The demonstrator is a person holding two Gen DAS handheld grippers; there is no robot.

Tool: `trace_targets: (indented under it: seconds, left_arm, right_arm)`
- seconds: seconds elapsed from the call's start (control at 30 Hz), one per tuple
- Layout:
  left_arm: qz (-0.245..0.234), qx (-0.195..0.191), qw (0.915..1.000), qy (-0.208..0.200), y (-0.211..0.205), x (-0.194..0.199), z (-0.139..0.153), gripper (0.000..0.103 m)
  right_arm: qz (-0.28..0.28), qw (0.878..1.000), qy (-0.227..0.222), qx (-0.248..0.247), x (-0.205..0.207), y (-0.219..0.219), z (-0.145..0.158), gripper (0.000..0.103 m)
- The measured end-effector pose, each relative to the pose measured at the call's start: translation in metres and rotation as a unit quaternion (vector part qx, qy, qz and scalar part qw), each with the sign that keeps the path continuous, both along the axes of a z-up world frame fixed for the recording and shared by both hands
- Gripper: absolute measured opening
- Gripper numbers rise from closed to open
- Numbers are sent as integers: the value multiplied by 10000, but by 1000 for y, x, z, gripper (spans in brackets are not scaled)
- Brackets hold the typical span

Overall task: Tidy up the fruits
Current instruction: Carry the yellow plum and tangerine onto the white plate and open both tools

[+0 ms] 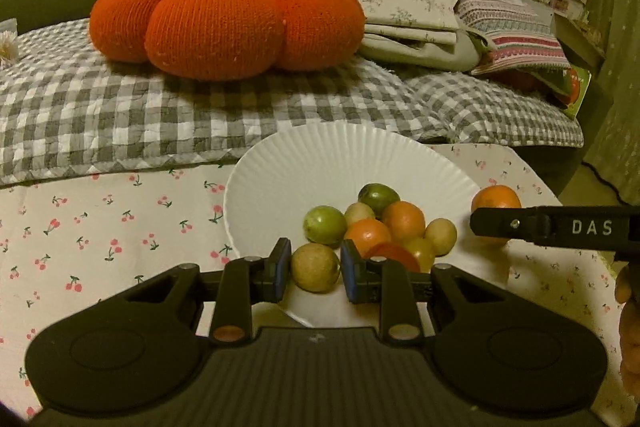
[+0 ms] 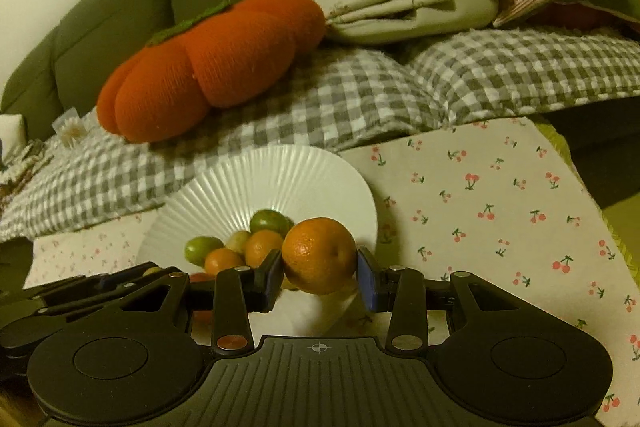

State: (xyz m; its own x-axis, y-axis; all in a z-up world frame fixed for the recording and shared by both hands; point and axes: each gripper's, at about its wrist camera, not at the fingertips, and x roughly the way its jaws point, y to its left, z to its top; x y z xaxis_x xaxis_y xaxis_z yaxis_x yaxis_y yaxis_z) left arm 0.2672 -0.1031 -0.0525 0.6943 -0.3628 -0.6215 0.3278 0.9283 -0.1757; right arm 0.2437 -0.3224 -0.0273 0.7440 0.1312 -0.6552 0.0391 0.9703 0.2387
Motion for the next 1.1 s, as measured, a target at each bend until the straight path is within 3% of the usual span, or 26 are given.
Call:
trace_targets:
  seconds: [0.37,0.47,0.73,0.87,1.1]
  left_arm:
    - [-66,-174,9998,84,3,1,-1,26]
    - [-26,-202,9998,62,4,0,1,30]
    - [139,-566,9982,116,18,1,11,30]
    - [210,-647,9976,158,21,-1,14,30]
    - [320,-712,9968,196,23,-14,23,36]
  right_arm:
    - [140,9997,-143,-118,0,7,-2,39]
    - [165,9997,-108,-120,1,9,-1,40]
    - [-55,9999,-126,79,0,-1,2,40]
    - [-108,9991,-207,368,-2,-6,4,53]
    - [-89,9983,-292,506,-5,-6,12,53]
